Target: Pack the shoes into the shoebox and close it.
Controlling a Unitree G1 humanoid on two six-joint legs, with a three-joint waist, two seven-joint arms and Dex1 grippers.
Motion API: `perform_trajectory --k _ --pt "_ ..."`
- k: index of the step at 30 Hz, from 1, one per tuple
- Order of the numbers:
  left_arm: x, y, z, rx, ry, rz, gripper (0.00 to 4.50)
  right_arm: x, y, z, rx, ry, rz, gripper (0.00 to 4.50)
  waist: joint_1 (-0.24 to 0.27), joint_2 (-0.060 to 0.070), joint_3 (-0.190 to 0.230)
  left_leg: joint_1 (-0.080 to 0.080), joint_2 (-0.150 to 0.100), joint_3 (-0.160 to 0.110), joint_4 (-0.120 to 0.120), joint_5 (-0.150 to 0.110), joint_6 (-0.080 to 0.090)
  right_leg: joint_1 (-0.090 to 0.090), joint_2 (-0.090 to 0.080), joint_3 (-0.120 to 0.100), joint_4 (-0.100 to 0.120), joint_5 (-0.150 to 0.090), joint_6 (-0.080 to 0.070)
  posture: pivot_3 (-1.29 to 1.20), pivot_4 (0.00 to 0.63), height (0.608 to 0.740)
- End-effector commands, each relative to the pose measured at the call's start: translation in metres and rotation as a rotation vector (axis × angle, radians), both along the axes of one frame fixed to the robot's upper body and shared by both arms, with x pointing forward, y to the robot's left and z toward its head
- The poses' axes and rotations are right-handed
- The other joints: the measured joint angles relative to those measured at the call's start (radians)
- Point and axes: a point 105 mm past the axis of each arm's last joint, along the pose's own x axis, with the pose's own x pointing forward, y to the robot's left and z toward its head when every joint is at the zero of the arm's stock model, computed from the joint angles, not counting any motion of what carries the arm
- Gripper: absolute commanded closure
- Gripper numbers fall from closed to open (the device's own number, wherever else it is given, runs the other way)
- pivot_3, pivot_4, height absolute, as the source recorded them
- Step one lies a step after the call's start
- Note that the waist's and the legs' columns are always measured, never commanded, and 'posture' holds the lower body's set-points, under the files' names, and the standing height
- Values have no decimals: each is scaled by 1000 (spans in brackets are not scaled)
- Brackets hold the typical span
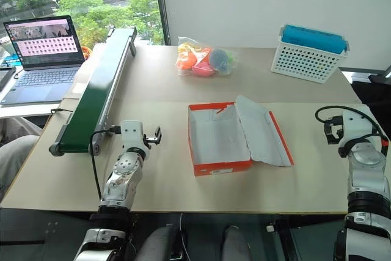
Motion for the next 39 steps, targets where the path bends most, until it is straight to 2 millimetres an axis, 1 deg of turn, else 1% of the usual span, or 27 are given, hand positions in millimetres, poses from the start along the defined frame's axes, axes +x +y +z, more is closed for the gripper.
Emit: perform_trajectory --k 1,3,5,7,8,10,11,12,15,16,17,18,19,21,22,23,24,26,28,29,32,35,39 --pt "7 -4 30 -1 -115 -38 0 -3 8 9 -10 -57 -14 73 0 0 0 0 0 0 0 0 0 0 0 0 0 0 0 0 150 699" --pt "7 3 53 -24 -207 -49 0 -6 25 6 15 -79 -18 73 1 -1 -1 0 0 -1 0 0 0 0 0 -1 0 0 0 0 150 699" --pt "4 13 71 -11 -284 -35 0 -3 43 24 100 -173 -5 73 -2 -1 -1 0 2 -1 -1 1 -2 -1 1 -1 1 0 0 0 150 699" --pt "0 23 84 45 -332 -13 0 8 78 37 152 -174 103 73 -12 1 -1 0 2 0 -1 1 -2 -2 0 1 1 1 -1 0 150 699" --pt "-1 28 88 69 -345 -1 0 13 96 41 179 -159 168 73 -13 2 -2 0 1 0 -1 0 -2 -2 0 1 2 1 -1 0 150 699" --pt "-4 37 100 120 -378 29 0 20 154 58 193 -141 415 73 -22 3 -3 0 1 0 0 0 -1 -2 0 1 2 1 -1 0 150 699" --pt "-5 40 104 138 -388 33 0 19 176 64 217 -129 512 73 -25 3 -3 0 2 0 -1 0 -1 -2 1 1 2 1 -1 0 150 699" --pt "-6 44 108 155 -397 39 0 16 196 72 246 -121 609 73 -26 3 -3 0 2 0 -1 0 -1 -2 1 1 3 1 -1 0 150 699" --pt "-9 56 113 160 -399 73 0 0 238 91 292 -99 840 73 -12 3 -3 0 1 -2 -3 0 -1 -2 2 -2 2 1 -1 0 150 699" --pt "-11 65 112 152 -390 101 0 -9 255 96 301 -81 942 73 -6 3 -3 0 1 -3 -3 0 -1 -1 2 -3 2 1 -1 0 150 699" --pt "-13 81 109 138 -362 152 0 -22 278 96 298 -34 1087 73 -3 3 -3 0 1 -3 -2 0 -1 -1 2 -3 1 1 -1 0 150 699" --pt "-15 93 107 128 -342 187 0 -32 292 95 295 4 1184 73 -3 3 -3 -1 1 -3 -2 0 -1 -1 1 -3 1 1 -1 0 150 699" --pt "-16 102 104 116 -319 209 0 -40 303 92 290 42 1258 73 -4 3 -3 -1 1 -3 -1 0 -1 -1 1 -3 0 1 -1 0 150 699" --pt "-20 120 98 99 -272 248 0 -47 313 77 269 129 1328 73 -3 2 -3 -1 1 -3 -1 0 0 -1 1 -3 0 1 -1 0 150 699" --pt "-23 132 95 86 -239 276 0 -51 319 67 249 182 1362 73 -1 2 -3 -1 1 -3 -1 0 0 -1 1 -3 0 1 -1 0 150 699" --pt "-28 150 93 135 -191 322 0 -57 324 59 241 222 1406 73 -1 2 -3 -1 1 -4 0 0 0 -1 1 -4 1 1 -1 0 150 699" --pt "-31 162 92 171 -158 354 0 -60 328 55 238 244 1436 73 -1 2 -3 -1 1 -4 1 0 0 -1 1 -4 1 1 -1 0 150 699" --pt "-35 174 92 189 -126 372 0 -63 330 51 248 265 1464 73 -4 1 -3 -1 1 -4 0 0 -1 -2 2 -4 2 1 -1 0 150 699" --pt "-35 177 95 178 -75 316 0 -63 331 43 253 289 1457 73 -2 0 -3 -1 1 -4 0 1 -3 -2 1 -4 1 1 -1 0 150 699" --pt "-35 177 96 171 -59 299 0 -62 331 40 254 296 1455 73 0 0 -3 -1 1 -4 0 4 -8 -2 1 -4 1 1 -1 0 150 699" --pt "-33 179 103 148 -34 266 0 -60 333 37 266 290 1441 73 1 -1 -3 -1 1 -4 0 4 -9 -2 1 -4 1 1 -1 0 150 699" --pt "-28 177 106 107 -15 222 0 -49 331 32 267 271 1371 73 0 -4 -4 -1 1 -4 0 4 -11 -2 1 -4 1 1 -1 0 150 699" --pt "-21 176 108 112 -3 207 0 -39 329 31 279 239 1306 73 -2 -4 -4 -1 1 -3 -3 5 -13 -3 1 -4 1 1 -1 0 150 699"
